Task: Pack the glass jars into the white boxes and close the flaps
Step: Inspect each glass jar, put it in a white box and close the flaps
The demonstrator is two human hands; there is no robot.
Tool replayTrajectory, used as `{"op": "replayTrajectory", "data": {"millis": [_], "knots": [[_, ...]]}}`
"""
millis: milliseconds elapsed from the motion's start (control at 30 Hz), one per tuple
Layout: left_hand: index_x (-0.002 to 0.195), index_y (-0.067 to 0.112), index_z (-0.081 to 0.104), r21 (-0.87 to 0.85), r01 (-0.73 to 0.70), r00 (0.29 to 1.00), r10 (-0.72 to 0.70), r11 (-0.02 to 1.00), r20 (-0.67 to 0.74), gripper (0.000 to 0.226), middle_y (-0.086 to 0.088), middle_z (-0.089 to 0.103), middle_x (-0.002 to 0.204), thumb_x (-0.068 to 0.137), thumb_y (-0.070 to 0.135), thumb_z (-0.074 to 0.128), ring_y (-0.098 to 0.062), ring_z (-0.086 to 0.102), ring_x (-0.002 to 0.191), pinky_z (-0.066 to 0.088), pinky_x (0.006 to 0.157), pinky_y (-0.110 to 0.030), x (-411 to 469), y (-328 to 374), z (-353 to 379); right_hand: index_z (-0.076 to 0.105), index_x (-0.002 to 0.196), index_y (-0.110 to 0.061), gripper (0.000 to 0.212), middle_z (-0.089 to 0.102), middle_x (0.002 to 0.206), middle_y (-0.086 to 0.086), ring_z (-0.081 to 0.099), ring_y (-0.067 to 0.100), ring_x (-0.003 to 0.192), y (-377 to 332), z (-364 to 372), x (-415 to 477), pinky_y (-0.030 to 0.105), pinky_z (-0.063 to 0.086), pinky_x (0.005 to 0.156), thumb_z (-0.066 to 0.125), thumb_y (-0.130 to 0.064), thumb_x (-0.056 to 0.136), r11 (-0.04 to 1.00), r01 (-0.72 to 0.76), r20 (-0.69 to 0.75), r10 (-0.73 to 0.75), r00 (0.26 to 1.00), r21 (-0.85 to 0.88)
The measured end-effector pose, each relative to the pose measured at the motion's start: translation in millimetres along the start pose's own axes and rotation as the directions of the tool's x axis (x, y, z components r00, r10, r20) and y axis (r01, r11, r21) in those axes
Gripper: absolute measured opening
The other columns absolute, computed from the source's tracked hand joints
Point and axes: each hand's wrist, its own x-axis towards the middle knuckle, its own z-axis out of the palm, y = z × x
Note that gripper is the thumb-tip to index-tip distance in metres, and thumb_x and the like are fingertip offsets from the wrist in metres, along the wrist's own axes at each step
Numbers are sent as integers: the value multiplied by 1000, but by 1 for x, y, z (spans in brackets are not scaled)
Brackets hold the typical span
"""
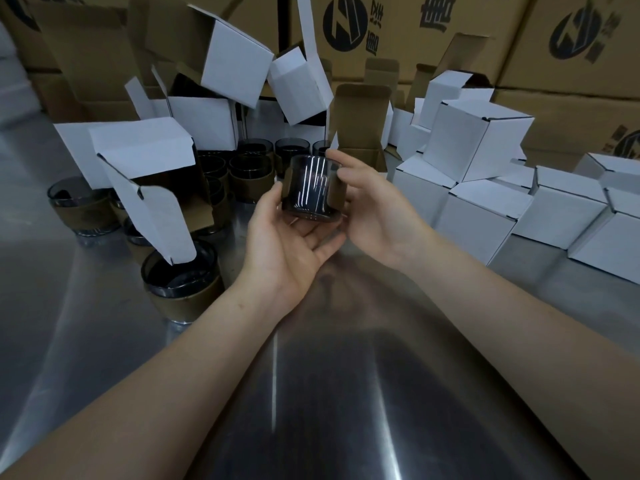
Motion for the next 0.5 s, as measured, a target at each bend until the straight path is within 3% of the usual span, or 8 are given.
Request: {"op": "replayTrajectory", "data": {"millis": [67,233,400,500], "knots": [[122,18,63,-10,18,1000,-18,1000,14,45,-11,73,109,98,49,42,-23,72,96,59,76,-37,1,-1,1,44,143,-14,66,51,140,17,47,35,130,-4,-3,-2,45,36,113,56,-24,79,1000,-23,109,23,994,2],[117,21,66,22,57,997,-58,998,41,49,-8,75,99,98,55,35,-17,73,82,59,73,-34,4,-1,-1,40,146,-10,70,45,145,24,41,41,135,-9,-8,-3,54,25,117,56,-12,78,996,-31,213,48,976,-82],[118,22,65,86,58,998,-61,995,30,55,-9,75,105,99,59,29,-20,74,88,50,82,-38,5,-1,0,50,136,-7,66,66,119,11,64,22,113,-18,-8,-3,34,46,106,67,-9,73,973,92,185,-52,981,-213],[117,15,61,107,-15,999,19,994,-36,49,-11,74,106,101,52,33,-22,74,91,52,80,-39,4,-1,0,65,118,-15,47,69,113,6,63,22,113,-24,-9,-1,36,51,99,75,-18,72,905,252,95,-234,968,-342]]}}
